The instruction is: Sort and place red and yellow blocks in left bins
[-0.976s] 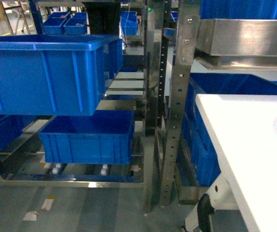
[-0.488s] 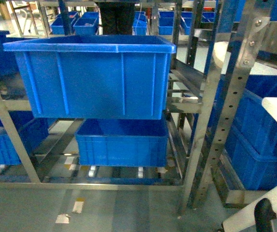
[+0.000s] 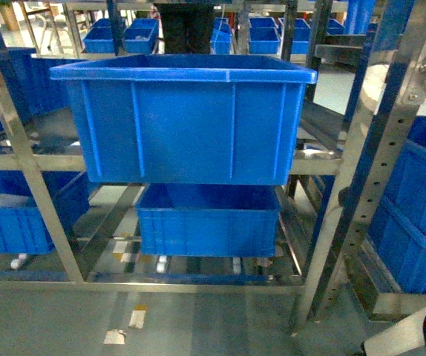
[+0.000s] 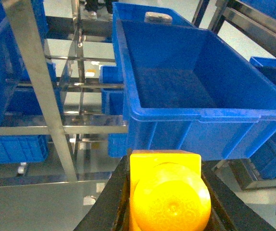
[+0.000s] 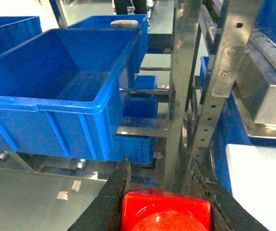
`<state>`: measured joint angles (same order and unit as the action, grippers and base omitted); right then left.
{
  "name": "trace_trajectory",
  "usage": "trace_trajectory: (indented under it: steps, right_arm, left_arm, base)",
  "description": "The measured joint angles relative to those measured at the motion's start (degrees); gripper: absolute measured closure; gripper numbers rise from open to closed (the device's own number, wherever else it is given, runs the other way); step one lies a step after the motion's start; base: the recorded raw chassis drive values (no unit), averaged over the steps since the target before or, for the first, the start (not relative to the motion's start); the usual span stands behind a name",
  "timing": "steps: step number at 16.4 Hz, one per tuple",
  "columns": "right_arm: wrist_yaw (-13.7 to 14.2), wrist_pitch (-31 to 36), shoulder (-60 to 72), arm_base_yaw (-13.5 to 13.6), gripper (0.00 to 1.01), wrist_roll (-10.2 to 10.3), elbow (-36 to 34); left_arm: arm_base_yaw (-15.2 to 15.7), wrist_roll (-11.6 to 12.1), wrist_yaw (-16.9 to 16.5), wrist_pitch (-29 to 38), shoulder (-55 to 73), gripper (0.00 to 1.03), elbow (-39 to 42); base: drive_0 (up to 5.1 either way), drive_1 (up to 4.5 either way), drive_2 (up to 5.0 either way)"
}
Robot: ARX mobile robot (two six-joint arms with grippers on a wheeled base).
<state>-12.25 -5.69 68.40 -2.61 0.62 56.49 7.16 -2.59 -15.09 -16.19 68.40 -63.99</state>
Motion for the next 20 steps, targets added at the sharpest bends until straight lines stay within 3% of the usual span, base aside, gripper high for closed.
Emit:
trace_trajectory:
  steps: [17,20]
  right_arm:
    - [0.0,0.0,-0.2,0.0,0.73,0.0,0.0]
    - [-0.2,0.1,-0.1,0.5,0.73,0.0,0.1]
  left_arm:
    - [0.0,0.0,0.0,0.0,-0.1,0.76,0.0]
    - [0.4,0.0,0.3,-0.2,0.0,0.76,0.0]
  base:
    - [-4.9,3.01,1.9]
    - [0.0,0.0,0.0]
